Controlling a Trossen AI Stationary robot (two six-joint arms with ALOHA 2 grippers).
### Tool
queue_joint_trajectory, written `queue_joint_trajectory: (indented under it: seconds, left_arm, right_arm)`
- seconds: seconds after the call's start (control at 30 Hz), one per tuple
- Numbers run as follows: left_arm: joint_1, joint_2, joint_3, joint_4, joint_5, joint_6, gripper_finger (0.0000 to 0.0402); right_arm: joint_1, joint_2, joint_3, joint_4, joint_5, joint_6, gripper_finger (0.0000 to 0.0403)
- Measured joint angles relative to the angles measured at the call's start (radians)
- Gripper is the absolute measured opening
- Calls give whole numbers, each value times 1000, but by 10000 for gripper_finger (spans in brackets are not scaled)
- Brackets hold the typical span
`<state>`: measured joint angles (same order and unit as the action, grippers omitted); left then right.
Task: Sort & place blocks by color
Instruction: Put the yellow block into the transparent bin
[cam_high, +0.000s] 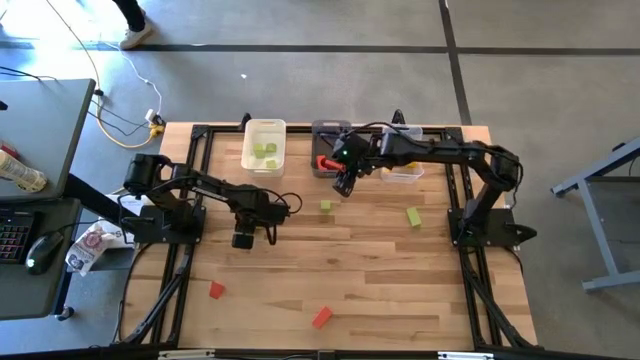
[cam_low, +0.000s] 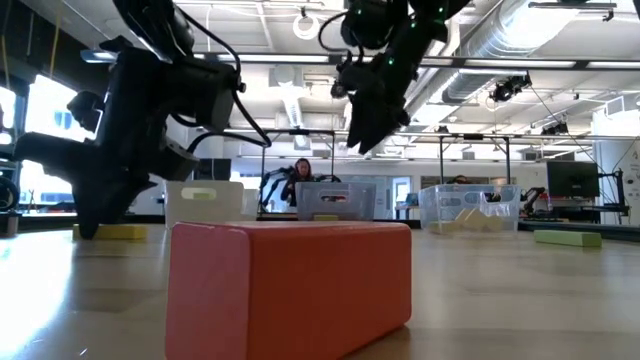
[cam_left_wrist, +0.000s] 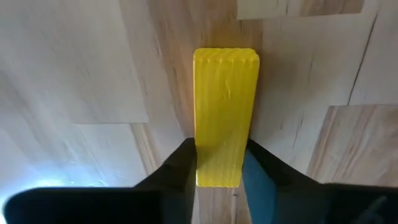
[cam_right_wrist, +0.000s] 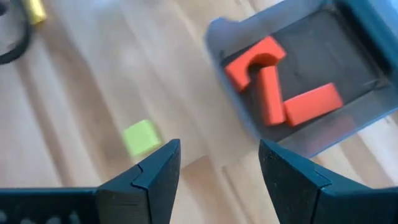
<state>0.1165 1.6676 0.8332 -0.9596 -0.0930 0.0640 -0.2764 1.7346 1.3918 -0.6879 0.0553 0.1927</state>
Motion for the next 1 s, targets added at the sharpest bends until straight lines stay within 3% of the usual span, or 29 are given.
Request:
queue_joint_trajectory:
  seconds: [0.07,0.57,0.8,1.0]
  left_arm:
    - [0,-1,0,4,8,9,64]
    - [-1,2,50,52,85,42,78]
    - [-1,2,118,59,190,89,77]
    - [4,2,159,160,319,123,77]
  right_arm:
    - [27,-9,1,-15,1,10,204]
    - [260,-29,1,-57,1,-5,204]
    - [357,-29,1,-56,1,-40,204]
    - [424,-29,1,-38,1,-41,204]
